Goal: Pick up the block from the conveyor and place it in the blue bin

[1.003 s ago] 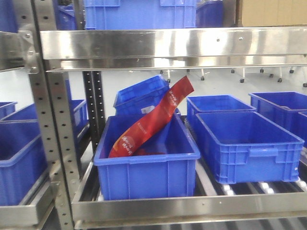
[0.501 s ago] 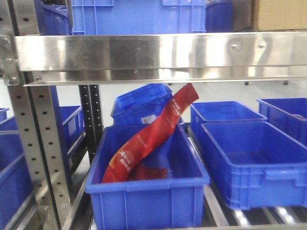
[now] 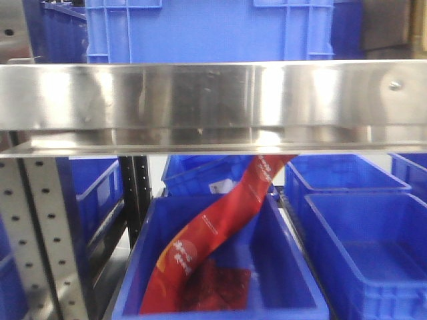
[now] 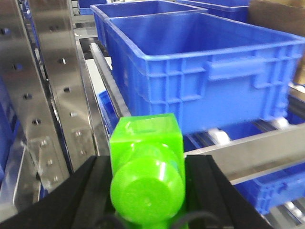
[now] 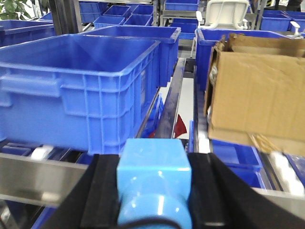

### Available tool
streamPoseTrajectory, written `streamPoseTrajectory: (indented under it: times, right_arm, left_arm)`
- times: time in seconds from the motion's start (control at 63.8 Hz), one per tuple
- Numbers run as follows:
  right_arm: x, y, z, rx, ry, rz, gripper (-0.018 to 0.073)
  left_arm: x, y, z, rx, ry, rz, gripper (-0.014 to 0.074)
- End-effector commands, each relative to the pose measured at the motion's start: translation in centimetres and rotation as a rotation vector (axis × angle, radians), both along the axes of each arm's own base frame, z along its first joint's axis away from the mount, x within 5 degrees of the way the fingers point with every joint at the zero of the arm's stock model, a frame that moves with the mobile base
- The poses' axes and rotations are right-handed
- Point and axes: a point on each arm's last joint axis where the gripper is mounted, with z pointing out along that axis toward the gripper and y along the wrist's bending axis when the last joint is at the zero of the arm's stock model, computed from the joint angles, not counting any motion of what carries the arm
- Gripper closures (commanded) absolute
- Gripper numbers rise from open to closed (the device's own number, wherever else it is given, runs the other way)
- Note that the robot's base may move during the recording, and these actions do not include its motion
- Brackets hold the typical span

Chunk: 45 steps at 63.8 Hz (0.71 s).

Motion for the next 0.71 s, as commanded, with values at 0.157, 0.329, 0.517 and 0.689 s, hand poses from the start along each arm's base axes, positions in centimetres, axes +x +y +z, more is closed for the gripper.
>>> streamPoseTrajectory:
  times: [0.157,0.329,0.517,0.689]
  right_arm:
    - [-0.11,-0.09,0.46,0.0,-0.032,-0.007,0.0721]
    - [-0.11,-0.09,0.46,0.0,-0.032,-0.007,0.0721]
    - [-0.11,-0.09,0.46,0.0,-0.032,-0.007,0.0721]
    - [-0.11,-0.09,0.46,0.0,-0.032,-0.007,0.0721]
  left_arm:
    - [-0.1,-0.06,0.27,-0.02,-0.023,-0.006,0.0707]
    - [-0.1,-0.06,0.27,-0.02,-0.023,-0.006,0.0707]
    - [-0.1,-0.06,0.27,-0.02,-0.023,-0.006,0.0707]
    - [-0.1,-0.06,0.27,-0.02,-0.023,-0.006,0.0707]
